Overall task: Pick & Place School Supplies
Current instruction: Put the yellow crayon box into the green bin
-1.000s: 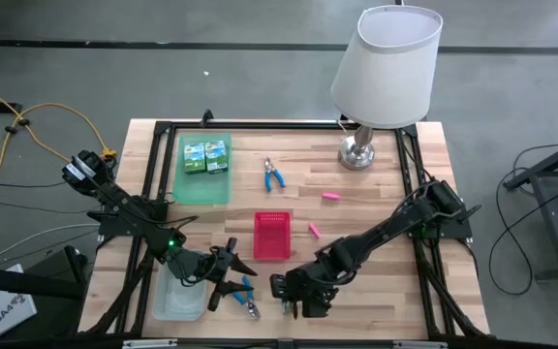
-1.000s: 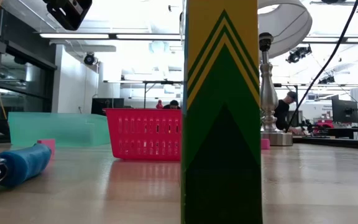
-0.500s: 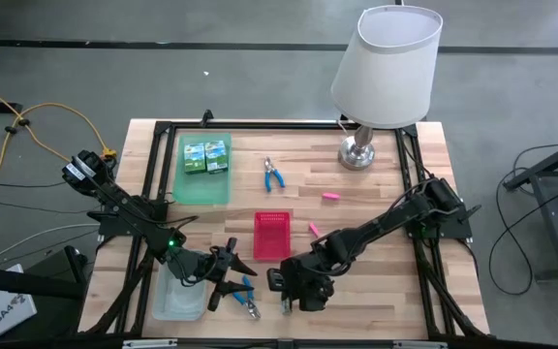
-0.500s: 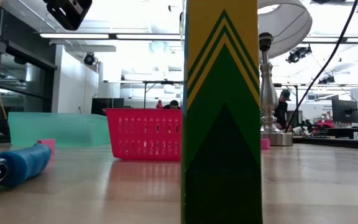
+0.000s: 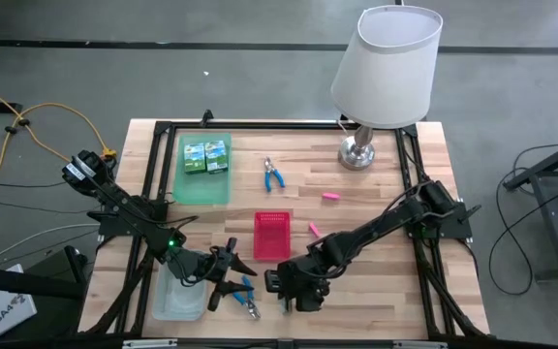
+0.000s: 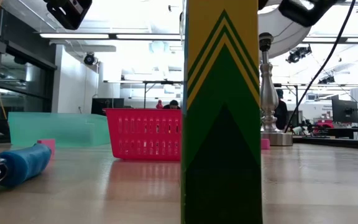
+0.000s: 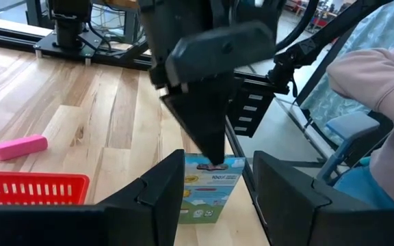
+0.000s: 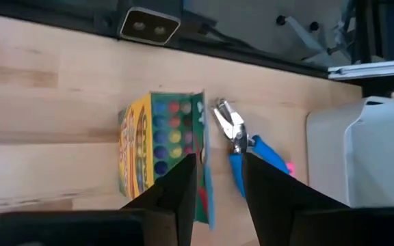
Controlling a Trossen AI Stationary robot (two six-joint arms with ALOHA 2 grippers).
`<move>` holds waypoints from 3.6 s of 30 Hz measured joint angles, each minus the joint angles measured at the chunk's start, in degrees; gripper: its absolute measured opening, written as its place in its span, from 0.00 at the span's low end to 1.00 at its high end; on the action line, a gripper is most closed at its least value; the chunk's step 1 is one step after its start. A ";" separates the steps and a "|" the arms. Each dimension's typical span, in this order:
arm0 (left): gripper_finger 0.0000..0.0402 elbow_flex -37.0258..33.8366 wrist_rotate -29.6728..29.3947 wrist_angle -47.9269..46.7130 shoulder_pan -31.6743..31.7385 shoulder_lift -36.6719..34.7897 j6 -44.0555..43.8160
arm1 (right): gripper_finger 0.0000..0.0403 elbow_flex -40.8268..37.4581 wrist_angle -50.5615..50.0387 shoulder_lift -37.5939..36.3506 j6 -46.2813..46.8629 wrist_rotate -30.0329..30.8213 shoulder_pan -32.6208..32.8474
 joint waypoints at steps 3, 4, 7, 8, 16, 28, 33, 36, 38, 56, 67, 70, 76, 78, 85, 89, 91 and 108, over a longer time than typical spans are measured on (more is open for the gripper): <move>0.42 0.00 0.00 -0.01 -0.01 0.00 0.00 | 0.27 0.00 -0.15 0.12 0.00 0.14 -0.29; 0.42 0.02 0.00 -0.01 0.01 0.00 0.00 | 0.27 0.00 -0.07 0.12 0.00 0.10 -0.41; 0.42 0.02 0.00 -0.03 0.01 0.00 0.00 | 0.27 0.00 -0.11 0.12 0.00 -0.08 -0.86; 0.42 -0.01 0.00 -0.03 -0.02 0.00 0.00 | 0.27 0.00 -0.11 0.12 0.00 -0.11 -1.07; 0.42 0.02 0.00 -0.05 -0.02 0.00 0.01 | 0.27 0.00 -0.19 0.12 0.72 -2.17 -1.93; 0.42 0.02 0.00 -0.05 0.01 0.00 0.00 | 0.27 0.00 -0.66 0.12 0.85 -3.16 -1.93; 0.42 0.02 0.00 -0.05 0.01 0.00 0.02 | 0.27 0.00 -0.63 0.12 0.85 -3.16 -1.93; 0.42 0.02 0.00 -0.05 0.01 0.00 0.02 | 0.27 -0.02 -0.63 0.12 0.86 -3.18 -2.03; 0.42 0.02 0.00 -0.05 -0.01 0.00 0.02 | 0.27 -0.02 -0.63 0.12 0.87 -3.81 -2.14; 0.42 0.04 0.00 -0.14 0.00 -0.02 0.02 | 0.27 0.09 1.08 2.68 0.80 -3.82 -2.91; 0.42 0.06 0.00 -0.12 0.01 -0.02 1.05 | 0.27 0.07 0.79 2.63 0.68 -4.15 -2.91; 0.42 0.06 0.00 -0.10 -0.01 -0.02 1.05 | 0.25 0.04 0.79 2.63 0.83 -4.36 -2.91; 0.42 0.06 0.00 -0.10 0.00 -0.02 1.05 | 0.15 0.00 -0.02 2.63 1.05 -4.36 -2.91; 0.42 0.06 0.00 -0.10 -0.01 -0.02 1.05 | 0.11 0.00 -0.10 2.63 1.08 -4.33 -2.90; 0.42 0.06 0.00 -0.10 -0.01 -0.02 1.06 | 0.01 0.00 -0.13 2.68 3.43 -4.15 -2.89; 0.42 0.06 0.00 -0.10 -0.01 -0.02 1.06 | 0.01 0.00 -0.08 2.68 3.48 -3.51 -2.86; 0.42 0.06 0.00 -0.10 0.01 -0.02 1.05 | 0.01 0.00 -0.04 2.68 3.45 -2.17 -2.54; 0.42 0.06 0.00 0.06 0.01 -0.02 1.01 | 0.01 0.52 -1.38 1.35 9.55 8.10 0.77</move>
